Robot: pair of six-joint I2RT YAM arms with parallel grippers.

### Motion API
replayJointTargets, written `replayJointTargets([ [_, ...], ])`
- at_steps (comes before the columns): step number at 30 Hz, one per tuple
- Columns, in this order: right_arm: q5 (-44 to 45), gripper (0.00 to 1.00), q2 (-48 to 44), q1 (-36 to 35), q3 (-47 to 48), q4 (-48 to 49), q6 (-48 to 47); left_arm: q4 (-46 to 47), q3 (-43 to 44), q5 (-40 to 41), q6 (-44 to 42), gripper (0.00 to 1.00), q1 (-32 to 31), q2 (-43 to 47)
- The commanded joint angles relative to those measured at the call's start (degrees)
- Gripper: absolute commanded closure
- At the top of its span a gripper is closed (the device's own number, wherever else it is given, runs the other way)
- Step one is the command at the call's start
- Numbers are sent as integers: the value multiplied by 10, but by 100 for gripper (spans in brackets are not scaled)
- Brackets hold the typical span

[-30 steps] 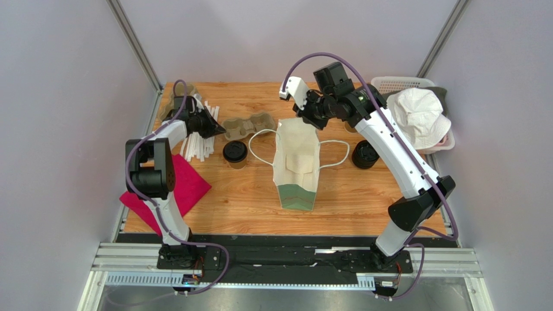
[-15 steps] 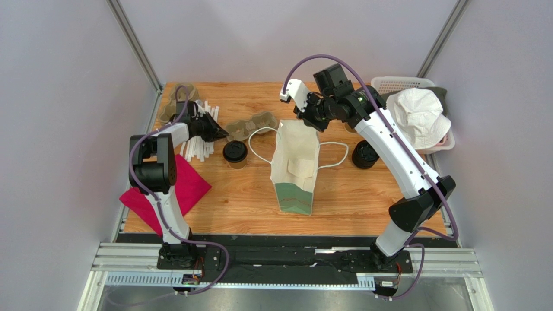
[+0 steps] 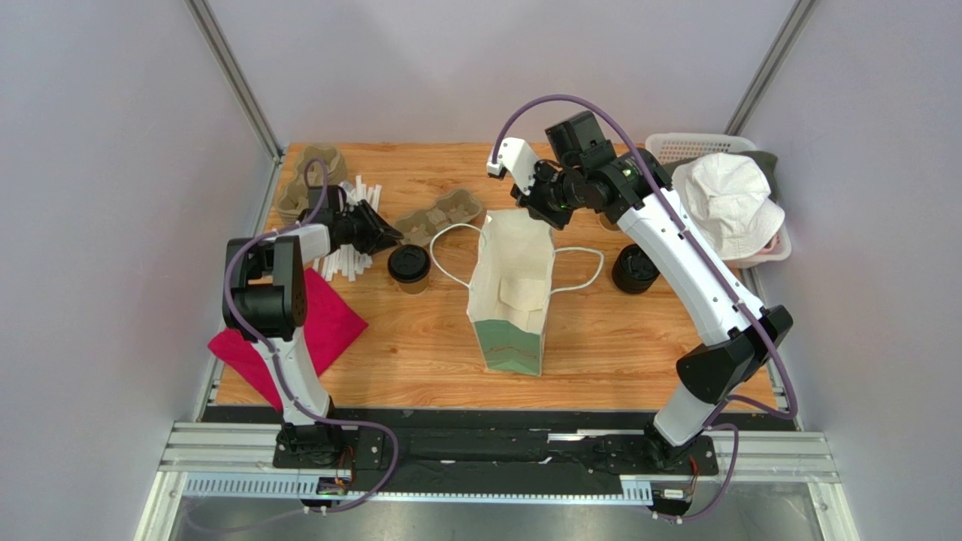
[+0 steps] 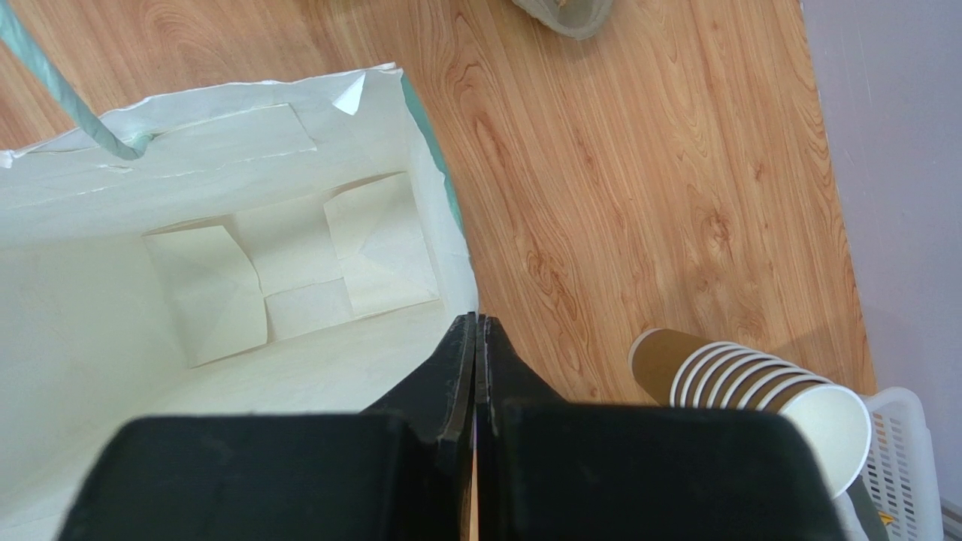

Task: Pack the takeout coffee

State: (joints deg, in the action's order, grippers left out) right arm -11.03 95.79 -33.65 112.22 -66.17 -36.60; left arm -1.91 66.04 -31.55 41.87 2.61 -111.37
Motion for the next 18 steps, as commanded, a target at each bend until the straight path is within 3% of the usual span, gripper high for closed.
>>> replayJointTargets([
  [1, -5, 100, -16, 3, 8, 10, 14, 56, -21, -8, 20, 60, -8, 31],
  [8, -7, 100, -17, 2, 2, 9, 15, 82, -20, -2, 35, 59, -13, 16],
  [10, -6, 100, -17, 2, 3, 9, 15, 86, -15, -1, 36, 62, -14, 12],
  [18, 0, 100, -21, 10, 2, 10, 19, 64, 28, -18, 27, 98, -14, -5],
])
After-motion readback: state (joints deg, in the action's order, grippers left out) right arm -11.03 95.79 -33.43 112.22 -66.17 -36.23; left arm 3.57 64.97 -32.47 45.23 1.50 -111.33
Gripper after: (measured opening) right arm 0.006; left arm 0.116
